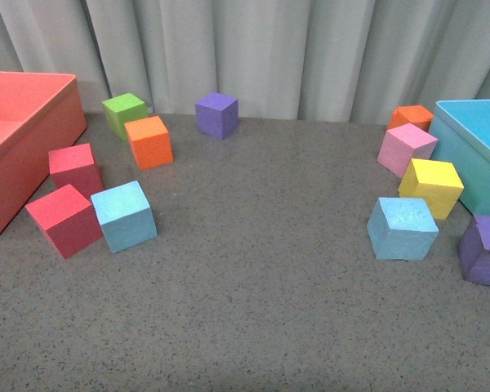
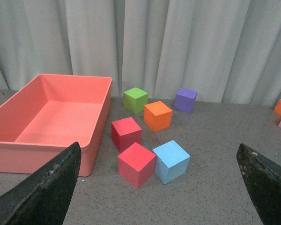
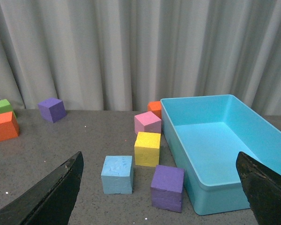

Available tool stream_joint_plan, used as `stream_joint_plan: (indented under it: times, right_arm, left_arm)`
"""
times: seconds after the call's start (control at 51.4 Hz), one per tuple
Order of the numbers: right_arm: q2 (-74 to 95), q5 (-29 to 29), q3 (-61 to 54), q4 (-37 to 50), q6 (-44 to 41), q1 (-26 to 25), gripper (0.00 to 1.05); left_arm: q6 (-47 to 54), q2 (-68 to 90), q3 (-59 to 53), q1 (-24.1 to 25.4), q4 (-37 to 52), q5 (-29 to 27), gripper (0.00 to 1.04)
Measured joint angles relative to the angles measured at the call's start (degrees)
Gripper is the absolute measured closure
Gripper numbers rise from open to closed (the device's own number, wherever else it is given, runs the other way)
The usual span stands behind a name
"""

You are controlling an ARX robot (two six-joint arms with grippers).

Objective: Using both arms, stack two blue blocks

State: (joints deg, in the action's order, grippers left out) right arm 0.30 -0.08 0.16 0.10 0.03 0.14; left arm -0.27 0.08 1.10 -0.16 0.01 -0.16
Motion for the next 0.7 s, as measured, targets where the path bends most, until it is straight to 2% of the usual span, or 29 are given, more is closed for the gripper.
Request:
stream_joint_plan:
  times: [0.7]
  right_arm:
    - [0.0, 0.0, 0.0, 0.0, 0.0, 0.0, 0.1]
  left_arm:
    - [0.0, 0.0, 0.0, 0.0, 0.0, 0.0, 0.07]
